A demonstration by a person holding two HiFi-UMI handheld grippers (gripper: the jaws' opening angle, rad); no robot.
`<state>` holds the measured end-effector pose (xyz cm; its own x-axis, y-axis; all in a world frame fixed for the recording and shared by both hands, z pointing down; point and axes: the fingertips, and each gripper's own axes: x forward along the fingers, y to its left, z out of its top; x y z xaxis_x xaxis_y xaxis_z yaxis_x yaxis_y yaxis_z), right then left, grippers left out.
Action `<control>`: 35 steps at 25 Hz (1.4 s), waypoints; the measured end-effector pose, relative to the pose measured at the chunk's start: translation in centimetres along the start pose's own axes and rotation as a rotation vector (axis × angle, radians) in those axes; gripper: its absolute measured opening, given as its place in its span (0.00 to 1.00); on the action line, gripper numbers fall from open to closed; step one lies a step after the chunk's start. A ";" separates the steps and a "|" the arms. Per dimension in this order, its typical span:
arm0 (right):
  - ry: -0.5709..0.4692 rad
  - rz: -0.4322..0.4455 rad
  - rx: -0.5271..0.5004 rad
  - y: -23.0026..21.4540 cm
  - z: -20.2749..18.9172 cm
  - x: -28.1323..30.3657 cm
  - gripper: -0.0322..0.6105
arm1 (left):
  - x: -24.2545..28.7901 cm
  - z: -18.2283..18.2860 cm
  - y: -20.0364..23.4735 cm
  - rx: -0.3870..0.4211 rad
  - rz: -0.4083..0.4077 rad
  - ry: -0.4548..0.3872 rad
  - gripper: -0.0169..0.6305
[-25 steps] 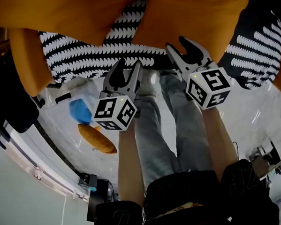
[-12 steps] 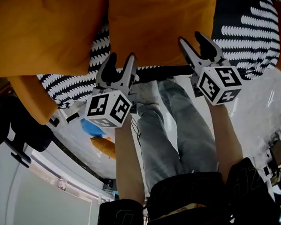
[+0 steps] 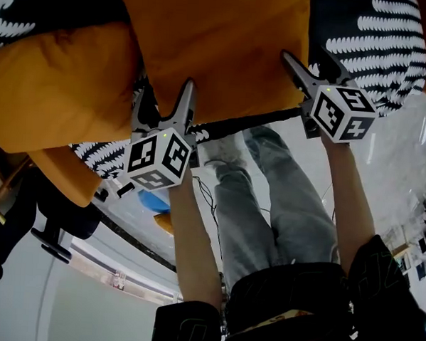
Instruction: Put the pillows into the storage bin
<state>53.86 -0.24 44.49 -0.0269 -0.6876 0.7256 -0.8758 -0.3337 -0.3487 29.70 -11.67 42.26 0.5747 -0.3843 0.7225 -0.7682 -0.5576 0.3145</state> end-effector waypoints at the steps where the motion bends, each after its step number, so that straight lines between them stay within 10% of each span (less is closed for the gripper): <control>1: 0.007 -0.003 0.010 -0.5 0.1 0.4 0.58 | 0.5 0.0 0.0 0.014 0.002 0.020 0.68; 15: 0.190 0.131 0.146 -1.2 -2.5 6.4 0.61 | 5.1 -2.4 2.0 0.042 0.017 0.194 0.67; 22: 0.268 0.079 -0.011 -0.3 -3.7 7.2 0.29 | 5.8 -3.6 1.6 0.056 -0.005 0.209 0.48; 35: 0.044 -0.002 -0.042 2.6 -1.2 -0.4 0.09 | -2.5 -1.1 -2.6 0.106 -0.057 -0.023 0.12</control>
<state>51.01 -0.09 44.00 -0.0455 -0.6577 0.7519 -0.8951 -0.3073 -0.3230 29.99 -8.43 40.32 0.6237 -0.3663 0.6905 -0.7008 -0.6534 0.2864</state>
